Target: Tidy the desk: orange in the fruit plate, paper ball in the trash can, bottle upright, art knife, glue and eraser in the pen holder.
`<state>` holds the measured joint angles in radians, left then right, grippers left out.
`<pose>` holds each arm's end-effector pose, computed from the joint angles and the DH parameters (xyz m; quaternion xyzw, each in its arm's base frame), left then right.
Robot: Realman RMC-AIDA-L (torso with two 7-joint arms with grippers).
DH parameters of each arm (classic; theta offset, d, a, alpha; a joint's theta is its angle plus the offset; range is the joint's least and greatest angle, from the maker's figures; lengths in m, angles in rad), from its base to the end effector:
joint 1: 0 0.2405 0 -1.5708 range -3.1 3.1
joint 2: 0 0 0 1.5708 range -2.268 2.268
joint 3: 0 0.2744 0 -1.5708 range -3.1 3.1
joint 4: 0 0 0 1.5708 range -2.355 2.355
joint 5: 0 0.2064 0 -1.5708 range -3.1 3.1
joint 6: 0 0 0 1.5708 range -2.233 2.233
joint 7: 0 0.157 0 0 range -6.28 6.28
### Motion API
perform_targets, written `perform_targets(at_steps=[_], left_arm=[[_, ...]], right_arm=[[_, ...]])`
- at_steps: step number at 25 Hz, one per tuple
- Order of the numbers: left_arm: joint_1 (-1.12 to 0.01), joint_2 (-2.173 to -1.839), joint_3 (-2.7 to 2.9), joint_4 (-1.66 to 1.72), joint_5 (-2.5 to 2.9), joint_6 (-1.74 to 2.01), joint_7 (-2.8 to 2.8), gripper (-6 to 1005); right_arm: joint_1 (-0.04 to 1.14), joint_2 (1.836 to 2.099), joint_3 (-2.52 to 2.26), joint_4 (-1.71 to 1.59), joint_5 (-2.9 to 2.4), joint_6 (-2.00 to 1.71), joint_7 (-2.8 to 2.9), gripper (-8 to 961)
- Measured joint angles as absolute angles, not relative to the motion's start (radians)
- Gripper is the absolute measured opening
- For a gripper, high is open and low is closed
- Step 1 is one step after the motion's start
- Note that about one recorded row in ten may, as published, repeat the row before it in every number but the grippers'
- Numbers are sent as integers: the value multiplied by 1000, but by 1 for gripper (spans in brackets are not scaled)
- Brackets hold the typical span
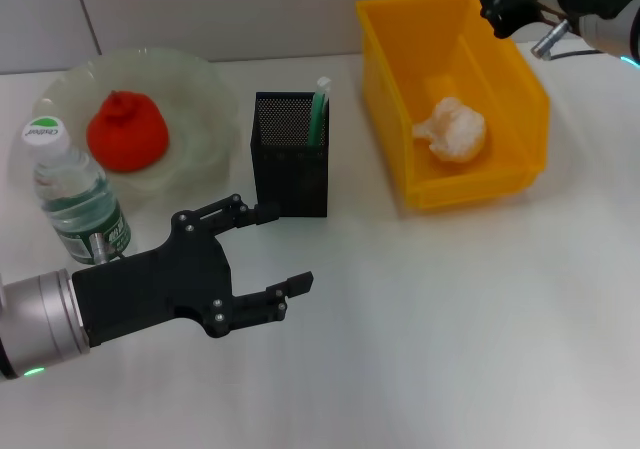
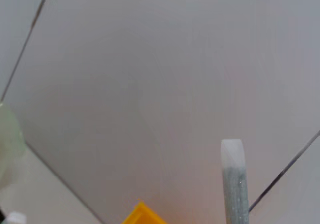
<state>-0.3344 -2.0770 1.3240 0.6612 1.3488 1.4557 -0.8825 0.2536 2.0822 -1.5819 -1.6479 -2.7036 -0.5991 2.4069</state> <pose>-0.2418 0.2927 -0.0620 -0.9350 -0.0116 -0.3197 0.1531 0.1722 0.3967 0.0437 -0.8436 0.0761 0.0227 0.5310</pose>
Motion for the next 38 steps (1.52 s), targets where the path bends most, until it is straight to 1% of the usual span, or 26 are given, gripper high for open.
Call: perform_targets(at_steps=[10, 17, 23, 28, 38], left_arm=[[-333, -2077, 1325, 661, 1348, 1456, -882, 785], [-329, -2077, 1326, 661, 1348, 1457, -881, 785], [-329, -2077, 1329, 660, 1348, 1457, -879, 785], [-328, -2077, 1329, 658, 1348, 1457, -874, 785], [-332, -2077, 1328, 647, 1339, 1457, -856, 784]], right_arm=[[262, 2080, -1603, -1558, -2463, -456, 2237, 117], [266, 2080, -1609, -1517, -2261, -446, 2079, 116], [257, 2080, -1609, -1491, -2030, -468, 1875, 116], [252, 2081, -1611, -1476, -1940, -489, 1793, 115], [229, 2080, -1581, -1419, -1599, -622, 1470, 115]])
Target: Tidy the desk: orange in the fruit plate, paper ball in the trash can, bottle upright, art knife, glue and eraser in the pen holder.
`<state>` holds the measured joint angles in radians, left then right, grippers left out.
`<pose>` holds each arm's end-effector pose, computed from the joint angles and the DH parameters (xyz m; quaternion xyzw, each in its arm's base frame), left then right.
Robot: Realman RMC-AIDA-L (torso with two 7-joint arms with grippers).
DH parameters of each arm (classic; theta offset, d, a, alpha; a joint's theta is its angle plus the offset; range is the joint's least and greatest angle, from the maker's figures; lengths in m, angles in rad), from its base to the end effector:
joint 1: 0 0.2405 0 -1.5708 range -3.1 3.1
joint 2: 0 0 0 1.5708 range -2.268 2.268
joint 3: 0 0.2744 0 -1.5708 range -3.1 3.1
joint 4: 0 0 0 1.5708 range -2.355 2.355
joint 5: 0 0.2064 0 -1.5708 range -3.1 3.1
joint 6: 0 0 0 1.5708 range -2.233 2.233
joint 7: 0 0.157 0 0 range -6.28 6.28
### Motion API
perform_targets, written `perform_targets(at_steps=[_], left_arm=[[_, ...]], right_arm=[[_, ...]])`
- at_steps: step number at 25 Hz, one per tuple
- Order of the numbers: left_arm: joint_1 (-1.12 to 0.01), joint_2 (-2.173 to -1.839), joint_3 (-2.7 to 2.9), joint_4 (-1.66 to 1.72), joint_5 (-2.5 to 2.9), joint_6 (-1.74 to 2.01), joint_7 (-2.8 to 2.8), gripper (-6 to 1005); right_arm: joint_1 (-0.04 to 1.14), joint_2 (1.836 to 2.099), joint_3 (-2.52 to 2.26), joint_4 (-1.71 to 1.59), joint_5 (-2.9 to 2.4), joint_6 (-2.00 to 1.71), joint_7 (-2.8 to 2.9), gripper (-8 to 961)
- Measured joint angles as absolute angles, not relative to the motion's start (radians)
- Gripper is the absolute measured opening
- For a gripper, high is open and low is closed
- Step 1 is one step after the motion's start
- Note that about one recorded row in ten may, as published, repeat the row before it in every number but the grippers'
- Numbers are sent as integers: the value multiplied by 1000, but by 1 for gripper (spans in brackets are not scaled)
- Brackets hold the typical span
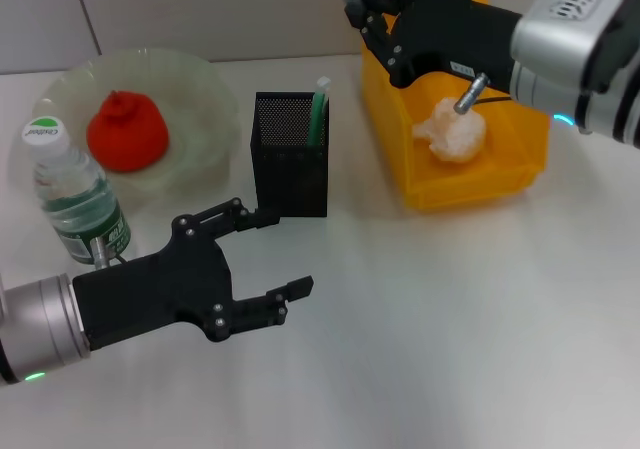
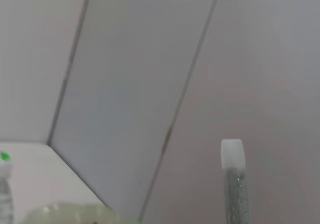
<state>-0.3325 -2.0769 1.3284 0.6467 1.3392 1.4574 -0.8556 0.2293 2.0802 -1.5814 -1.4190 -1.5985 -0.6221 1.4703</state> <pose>-0.2436 0.2908 -0.0633 -0.9342 -0.0071 -0.3205 0.1563 0.1585 0.3746 -0.0021 -0.8894 0.0266 0.2051 0.4075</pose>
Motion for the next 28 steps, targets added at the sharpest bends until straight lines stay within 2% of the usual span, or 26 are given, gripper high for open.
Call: perform_targets(at_steps=[11, 28], left_arm=[[-333, -2077, 1328, 628, 1317, 1463, -832, 784], [-340, -2079, 1350, 612, 1287, 1465, -802, 785]], right_arm=[[215, 2082, -1423, -1303, -1308, -844, 1259, 114], [435, 2080, -1367, -1014, -1293, -912, 1264, 112]])
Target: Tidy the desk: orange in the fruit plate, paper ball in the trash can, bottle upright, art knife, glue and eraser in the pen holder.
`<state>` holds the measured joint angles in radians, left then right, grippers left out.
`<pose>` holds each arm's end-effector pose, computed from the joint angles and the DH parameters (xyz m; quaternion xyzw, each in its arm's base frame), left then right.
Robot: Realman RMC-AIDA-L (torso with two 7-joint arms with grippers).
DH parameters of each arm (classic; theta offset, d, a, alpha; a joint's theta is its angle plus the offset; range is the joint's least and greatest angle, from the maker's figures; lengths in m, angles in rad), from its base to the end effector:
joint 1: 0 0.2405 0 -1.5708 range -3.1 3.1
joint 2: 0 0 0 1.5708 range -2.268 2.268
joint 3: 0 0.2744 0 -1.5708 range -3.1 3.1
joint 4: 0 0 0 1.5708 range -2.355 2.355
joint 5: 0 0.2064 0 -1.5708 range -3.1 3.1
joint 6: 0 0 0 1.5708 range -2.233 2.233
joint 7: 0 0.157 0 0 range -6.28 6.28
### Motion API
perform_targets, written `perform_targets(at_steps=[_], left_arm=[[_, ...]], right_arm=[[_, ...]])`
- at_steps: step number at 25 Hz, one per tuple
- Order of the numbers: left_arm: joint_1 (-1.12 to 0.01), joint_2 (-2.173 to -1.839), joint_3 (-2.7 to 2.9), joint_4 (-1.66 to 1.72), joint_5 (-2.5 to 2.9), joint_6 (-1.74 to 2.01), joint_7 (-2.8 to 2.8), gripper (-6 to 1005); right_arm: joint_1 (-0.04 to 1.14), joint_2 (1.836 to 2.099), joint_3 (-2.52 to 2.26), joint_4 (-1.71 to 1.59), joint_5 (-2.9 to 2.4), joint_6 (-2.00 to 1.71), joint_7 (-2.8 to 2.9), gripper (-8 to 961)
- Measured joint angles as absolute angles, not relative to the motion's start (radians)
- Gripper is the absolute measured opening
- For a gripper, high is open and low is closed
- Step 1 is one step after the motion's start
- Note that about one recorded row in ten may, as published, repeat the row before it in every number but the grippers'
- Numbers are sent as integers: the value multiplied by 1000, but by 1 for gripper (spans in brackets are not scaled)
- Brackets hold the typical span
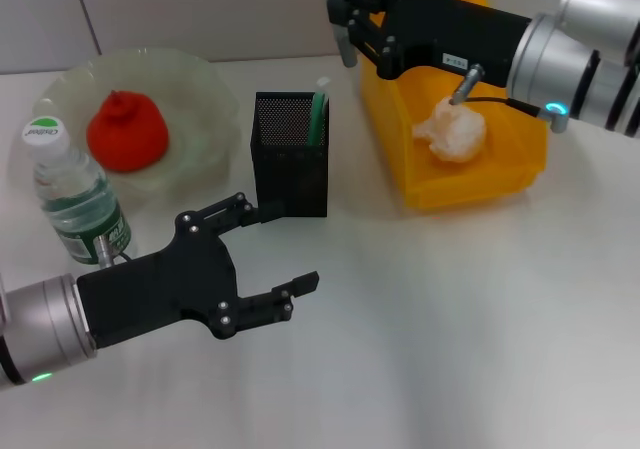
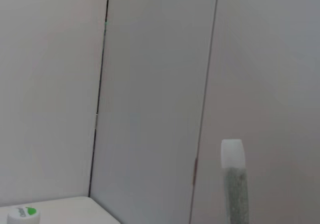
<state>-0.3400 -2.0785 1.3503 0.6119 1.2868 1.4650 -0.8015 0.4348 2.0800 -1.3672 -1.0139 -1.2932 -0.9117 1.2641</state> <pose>-0.2409 0.2896 -0.0659 -0.9282 0.0029 -0.3347 0.1628 0.1704 0.4025 -0.0107 -0.8929 0.0764 0.3013 0.3258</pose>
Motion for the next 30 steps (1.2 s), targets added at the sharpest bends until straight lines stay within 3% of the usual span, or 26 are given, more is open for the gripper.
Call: perform_targets(at_steps=[17, 30], left_arm=[[-353, -2079, 1350, 608, 1287, 1465, -790, 785], [-354, -2079, 1390, 600, 1256, 1465, -776, 785]], right_arm=[[573, 2080, -1362, -775, -1265, -947, 1255, 113], [615, 2083, -1364, -683, -1265, -949, 1245, 114]])
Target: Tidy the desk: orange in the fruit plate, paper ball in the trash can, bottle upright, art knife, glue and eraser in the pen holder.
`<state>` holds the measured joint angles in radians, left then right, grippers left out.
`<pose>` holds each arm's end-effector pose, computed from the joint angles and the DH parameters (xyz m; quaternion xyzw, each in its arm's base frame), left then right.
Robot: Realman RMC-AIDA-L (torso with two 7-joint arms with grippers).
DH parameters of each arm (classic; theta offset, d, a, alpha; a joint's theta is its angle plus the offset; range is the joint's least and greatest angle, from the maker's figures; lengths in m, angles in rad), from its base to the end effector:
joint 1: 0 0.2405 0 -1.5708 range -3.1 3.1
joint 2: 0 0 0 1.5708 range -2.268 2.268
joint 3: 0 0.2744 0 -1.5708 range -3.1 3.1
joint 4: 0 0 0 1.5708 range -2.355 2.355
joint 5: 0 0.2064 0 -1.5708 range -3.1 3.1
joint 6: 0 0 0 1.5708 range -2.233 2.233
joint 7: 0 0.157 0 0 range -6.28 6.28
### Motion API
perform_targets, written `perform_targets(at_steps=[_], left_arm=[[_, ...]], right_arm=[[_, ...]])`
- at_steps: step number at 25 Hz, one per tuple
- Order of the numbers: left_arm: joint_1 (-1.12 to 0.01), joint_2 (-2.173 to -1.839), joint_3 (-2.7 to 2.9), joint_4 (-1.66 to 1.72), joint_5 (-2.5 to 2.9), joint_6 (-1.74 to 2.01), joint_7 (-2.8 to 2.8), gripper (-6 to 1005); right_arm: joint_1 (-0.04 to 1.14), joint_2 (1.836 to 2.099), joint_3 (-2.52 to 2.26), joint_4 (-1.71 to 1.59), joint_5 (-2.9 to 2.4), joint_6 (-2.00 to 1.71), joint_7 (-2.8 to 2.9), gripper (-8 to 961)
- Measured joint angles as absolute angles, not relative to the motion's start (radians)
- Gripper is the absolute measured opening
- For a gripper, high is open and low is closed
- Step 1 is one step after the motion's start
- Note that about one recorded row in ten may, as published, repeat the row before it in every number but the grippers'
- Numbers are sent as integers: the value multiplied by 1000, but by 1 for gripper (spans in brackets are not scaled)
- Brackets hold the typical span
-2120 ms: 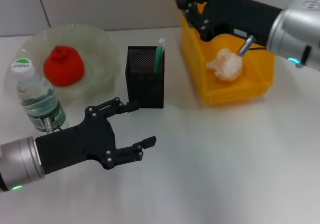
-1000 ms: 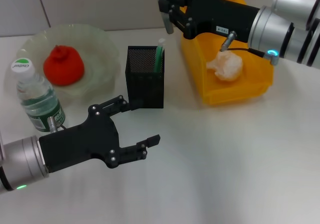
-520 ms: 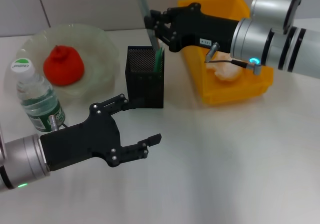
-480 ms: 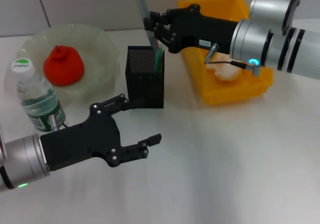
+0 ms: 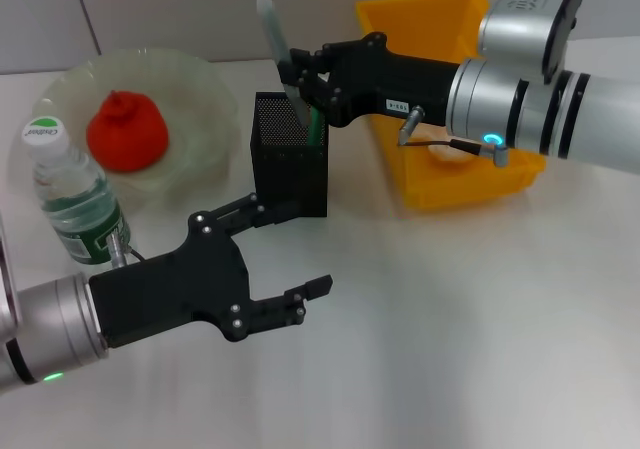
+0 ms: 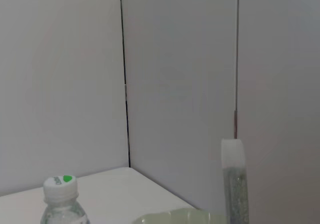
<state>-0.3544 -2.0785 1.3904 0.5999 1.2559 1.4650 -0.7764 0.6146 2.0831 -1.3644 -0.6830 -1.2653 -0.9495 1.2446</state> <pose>-0.2345 0.2891 -0.0707 -0.9276 0.0164 -0.3398 0.1542 0.1755 0.4152 -0.0603 -0.9140 0.1358 0.2854 0.2543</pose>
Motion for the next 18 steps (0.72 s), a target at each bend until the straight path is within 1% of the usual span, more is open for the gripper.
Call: perform_targets(at_steps=[18], left_arm=[[-355, -2079, 1404, 600, 1246, 1465, -773, 784]], right_arm=[[660, 2080, -1335, -605, -1266, -938, 1216, 112]])
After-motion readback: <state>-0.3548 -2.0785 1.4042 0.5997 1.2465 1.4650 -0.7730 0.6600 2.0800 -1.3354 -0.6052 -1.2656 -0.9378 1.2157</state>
